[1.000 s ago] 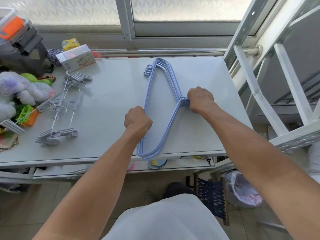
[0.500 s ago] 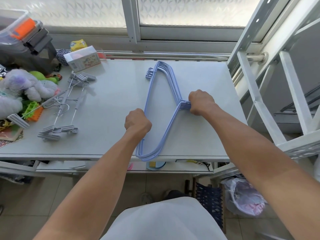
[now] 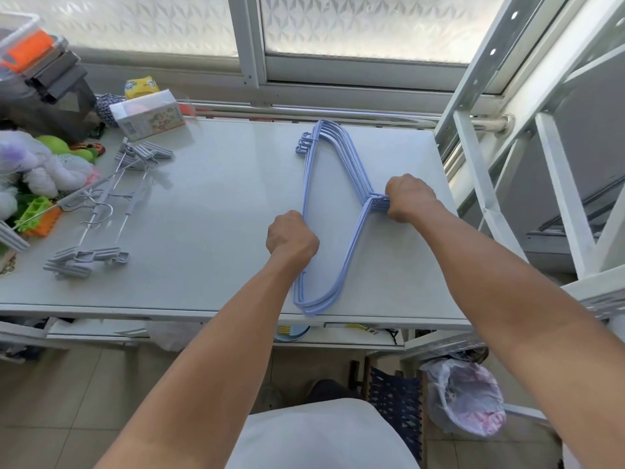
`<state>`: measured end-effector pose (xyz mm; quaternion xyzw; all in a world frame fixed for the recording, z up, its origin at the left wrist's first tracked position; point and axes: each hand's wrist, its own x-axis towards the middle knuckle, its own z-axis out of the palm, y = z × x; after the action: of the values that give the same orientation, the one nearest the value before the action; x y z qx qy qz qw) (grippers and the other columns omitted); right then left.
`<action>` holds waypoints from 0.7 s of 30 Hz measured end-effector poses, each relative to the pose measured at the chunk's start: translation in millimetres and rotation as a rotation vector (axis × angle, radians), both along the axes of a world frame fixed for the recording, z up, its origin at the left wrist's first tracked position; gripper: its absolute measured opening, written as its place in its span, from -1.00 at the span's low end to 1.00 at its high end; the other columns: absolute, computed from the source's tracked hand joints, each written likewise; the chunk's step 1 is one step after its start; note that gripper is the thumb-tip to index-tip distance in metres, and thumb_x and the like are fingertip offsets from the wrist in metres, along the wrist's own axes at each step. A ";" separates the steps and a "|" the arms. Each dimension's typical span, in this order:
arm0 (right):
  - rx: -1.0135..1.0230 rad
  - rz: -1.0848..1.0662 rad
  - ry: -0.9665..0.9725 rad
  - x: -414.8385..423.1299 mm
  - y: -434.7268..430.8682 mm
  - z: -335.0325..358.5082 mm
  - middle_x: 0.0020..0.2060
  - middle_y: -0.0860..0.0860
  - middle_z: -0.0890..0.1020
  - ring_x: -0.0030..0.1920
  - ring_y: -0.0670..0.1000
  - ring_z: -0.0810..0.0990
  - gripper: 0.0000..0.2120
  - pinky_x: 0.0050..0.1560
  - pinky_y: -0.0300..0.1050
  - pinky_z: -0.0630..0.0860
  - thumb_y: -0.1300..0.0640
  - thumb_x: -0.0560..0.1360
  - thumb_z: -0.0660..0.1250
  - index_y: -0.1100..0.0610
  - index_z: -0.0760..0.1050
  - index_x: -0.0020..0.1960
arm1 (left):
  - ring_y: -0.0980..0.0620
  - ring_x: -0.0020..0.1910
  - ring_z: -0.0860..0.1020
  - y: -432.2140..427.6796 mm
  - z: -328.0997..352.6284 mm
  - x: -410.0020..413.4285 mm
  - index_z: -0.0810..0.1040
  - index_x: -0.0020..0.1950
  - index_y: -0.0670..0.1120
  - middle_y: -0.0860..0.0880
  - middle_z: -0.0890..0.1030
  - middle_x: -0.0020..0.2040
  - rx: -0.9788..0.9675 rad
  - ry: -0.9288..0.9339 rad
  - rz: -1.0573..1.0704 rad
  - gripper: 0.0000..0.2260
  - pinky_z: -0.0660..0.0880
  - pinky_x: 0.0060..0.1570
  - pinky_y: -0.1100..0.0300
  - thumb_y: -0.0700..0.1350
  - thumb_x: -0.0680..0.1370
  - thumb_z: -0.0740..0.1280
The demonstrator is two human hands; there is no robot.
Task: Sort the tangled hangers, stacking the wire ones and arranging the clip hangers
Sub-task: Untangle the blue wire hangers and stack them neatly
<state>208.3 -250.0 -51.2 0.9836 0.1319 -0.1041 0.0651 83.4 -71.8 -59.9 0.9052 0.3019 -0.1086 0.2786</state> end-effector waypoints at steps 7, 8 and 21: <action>-0.013 -0.014 0.006 21.2 -20.3 -2.5 -0.06 0.16 0.50 0.00 0.21 0.59 -0.73 -0.14 -0.08 0.46 0.28 0.40 0.35 0.19 0.51 0.10 | -0.17 0.04 0.60 -21.6 1.3 22.5 0.50 -0.04 -0.16 -0.16 0.60 0.02 0.009 0.003 -0.008 -0.84 0.60 -0.05 0.05 -0.32 0.41 0.31; -0.014 -0.013 0.003 23.6 -22.9 -3.0 -0.03 0.17 0.52 0.00 0.21 0.59 -0.73 -0.13 -0.08 0.46 0.27 0.40 0.36 0.19 0.51 0.10 | -0.17 0.05 0.60 -24.0 1.1 25.0 0.51 -0.01 -0.17 -0.16 0.60 0.03 0.012 0.004 -0.010 -0.82 0.60 -0.05 0.05 -0.32 0.41 0.31; -0.053 0.016 0.025 41.7 -44.7 0.8 -0.07 0.15 0.49 0.01 0.21 0.58 -0.74 -0.07 -0.03 0.51 0.26 0.42 0.30 0.21 0.47 0.11 | -0.17 0.15 0.57 -55.8 0.0 44.0 0.53 0.14 -0.17 -0.15 0.59 0.13 0.086 0.056 -0.050 -0.72 0.58 -0.02 0.03 -0.29 0.43 0.34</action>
<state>250.0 -294.7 -50.4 0.9791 0.1379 -0.1191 0.0903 127.4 -127.5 -60.0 0.9202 0.2913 -0.1277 0.2283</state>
